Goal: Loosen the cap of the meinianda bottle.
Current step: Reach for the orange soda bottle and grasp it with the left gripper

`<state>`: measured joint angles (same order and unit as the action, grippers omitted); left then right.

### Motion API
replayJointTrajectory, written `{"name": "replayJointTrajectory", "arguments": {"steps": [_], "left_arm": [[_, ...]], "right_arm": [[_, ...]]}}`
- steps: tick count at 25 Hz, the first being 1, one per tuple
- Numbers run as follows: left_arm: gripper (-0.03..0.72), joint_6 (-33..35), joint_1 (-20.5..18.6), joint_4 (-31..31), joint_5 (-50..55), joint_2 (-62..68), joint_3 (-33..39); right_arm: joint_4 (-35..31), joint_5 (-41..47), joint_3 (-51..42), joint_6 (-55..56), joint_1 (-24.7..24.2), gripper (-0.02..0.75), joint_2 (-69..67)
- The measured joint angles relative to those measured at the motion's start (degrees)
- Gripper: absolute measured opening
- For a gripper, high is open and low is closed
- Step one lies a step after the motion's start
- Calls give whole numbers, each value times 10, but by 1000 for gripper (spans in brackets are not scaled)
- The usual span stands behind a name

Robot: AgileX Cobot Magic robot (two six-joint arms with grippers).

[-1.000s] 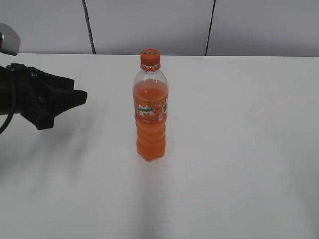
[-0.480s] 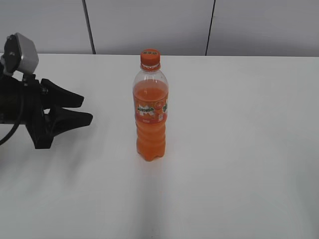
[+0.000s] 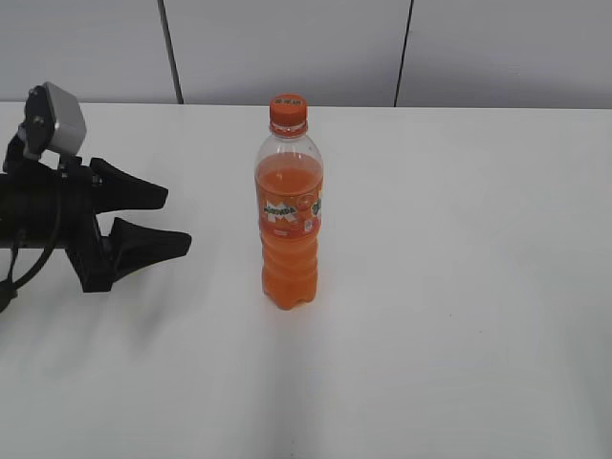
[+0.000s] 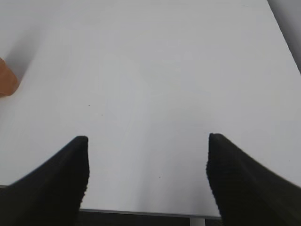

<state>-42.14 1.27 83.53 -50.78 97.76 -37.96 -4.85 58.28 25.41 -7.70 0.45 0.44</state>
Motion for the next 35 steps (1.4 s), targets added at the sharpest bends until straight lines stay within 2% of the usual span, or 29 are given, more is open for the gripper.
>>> {"name": "replayJointTrajectory", "arguments": {"steps": [8, 12, 16, 35], "left_arm": [[516, 54, 41, -25, -16, 22, -2], [568, 62, 71, -24, -11, 51, -20], [589, 59, 91, -25, 1, 69, -46], [589, 7, 173, -27, 37, 154, -166]], "right_arm": [[0, 0, 0, 0, 0, 584, 0], [0, 0, 0, 0, 0, 584, 0], [0, 0, 0, 0, 0, 584, 0], [0, 0, 0, 0, 0, 584, 0]]}}
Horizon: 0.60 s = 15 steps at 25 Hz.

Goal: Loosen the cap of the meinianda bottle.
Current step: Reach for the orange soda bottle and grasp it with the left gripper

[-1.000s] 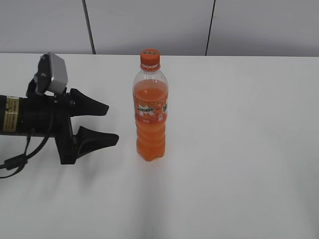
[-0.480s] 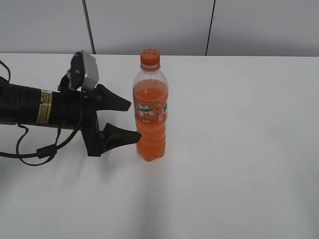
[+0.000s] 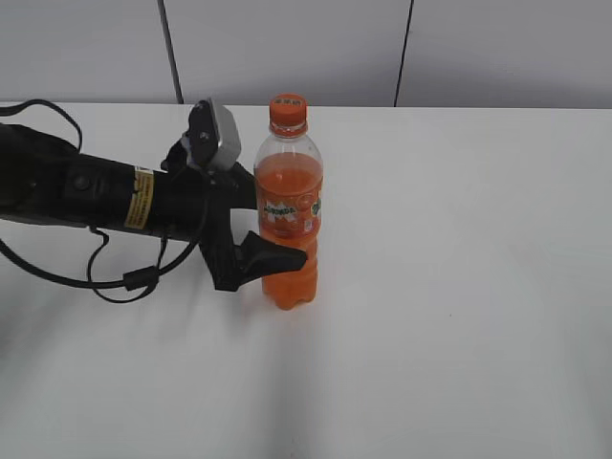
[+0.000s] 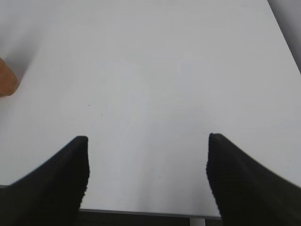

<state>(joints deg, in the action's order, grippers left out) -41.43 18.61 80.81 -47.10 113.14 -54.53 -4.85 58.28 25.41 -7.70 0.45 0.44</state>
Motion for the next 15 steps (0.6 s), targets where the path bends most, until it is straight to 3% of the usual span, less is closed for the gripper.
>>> {"name": "replayJointTrajectory", "arguments": {"steps": [9, 15], "left_arm": [[565, -4, 14, -1, 6, 7, -16], [446, -4, 14, 0, 5, 7, -16]], "right_arm": [[0, 0, 0, 0, 0, 584, 0], [0, 0, 0, 0, 0, 584, 0]]}}
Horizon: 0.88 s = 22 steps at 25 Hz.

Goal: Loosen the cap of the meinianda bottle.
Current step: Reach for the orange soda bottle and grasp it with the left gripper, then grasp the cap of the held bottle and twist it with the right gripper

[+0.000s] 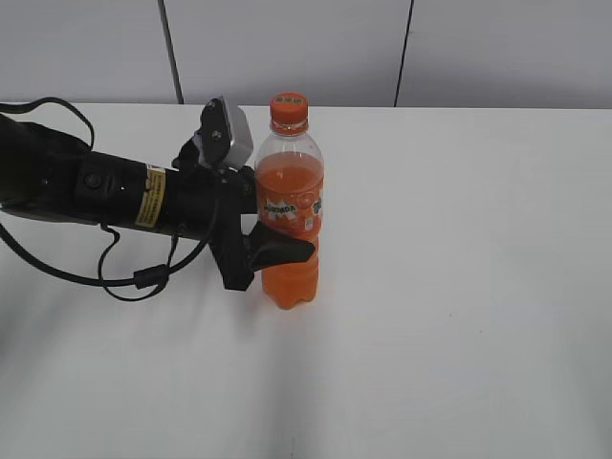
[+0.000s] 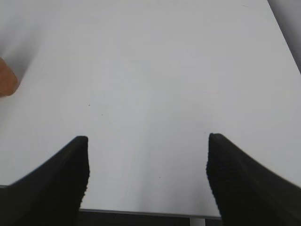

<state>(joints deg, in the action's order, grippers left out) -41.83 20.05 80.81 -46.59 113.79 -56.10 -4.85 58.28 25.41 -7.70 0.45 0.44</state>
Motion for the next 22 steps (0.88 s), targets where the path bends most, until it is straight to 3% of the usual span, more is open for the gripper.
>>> {"name": "replayJointTrajectory", "arguments": {"steps": [12, 22], "left_arm": [[433, -1, 1, 2, 0, 0, 0], [433, -1, 1, 2, 0, 0, 0]], "right_arm": [[16, 3, 13, 0, 0, 566, -4], [15, 50, 106, 5, 0, 498, -156]]}}
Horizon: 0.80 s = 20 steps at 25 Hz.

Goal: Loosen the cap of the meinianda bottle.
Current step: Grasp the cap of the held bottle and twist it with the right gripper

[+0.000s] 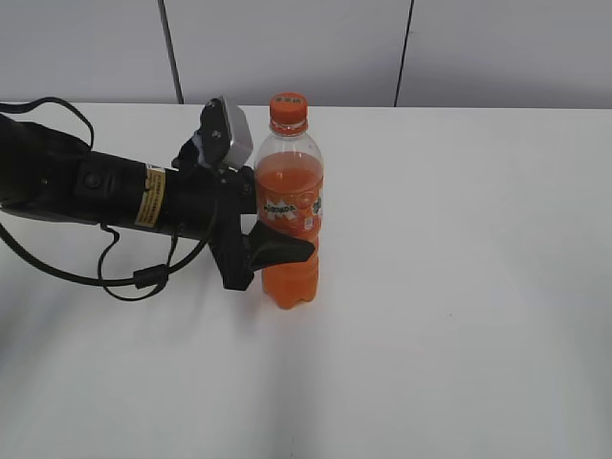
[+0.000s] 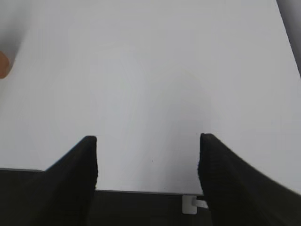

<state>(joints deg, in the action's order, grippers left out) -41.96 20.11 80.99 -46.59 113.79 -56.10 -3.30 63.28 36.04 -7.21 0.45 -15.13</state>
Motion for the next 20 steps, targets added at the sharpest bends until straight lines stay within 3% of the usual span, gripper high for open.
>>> {"name": "replayJointTrajectory", "arguments": {"steps": [9, 20], "left_arm": [[433, 0, 0, 0, 0, 0, 0], [433, 0, 0, 0, 0, 0, 0]], "right_arm": [[0, 59, 123, 10, 0, 491, -159], [-29, 63, 225, 26, 0, 491, -307]]}}
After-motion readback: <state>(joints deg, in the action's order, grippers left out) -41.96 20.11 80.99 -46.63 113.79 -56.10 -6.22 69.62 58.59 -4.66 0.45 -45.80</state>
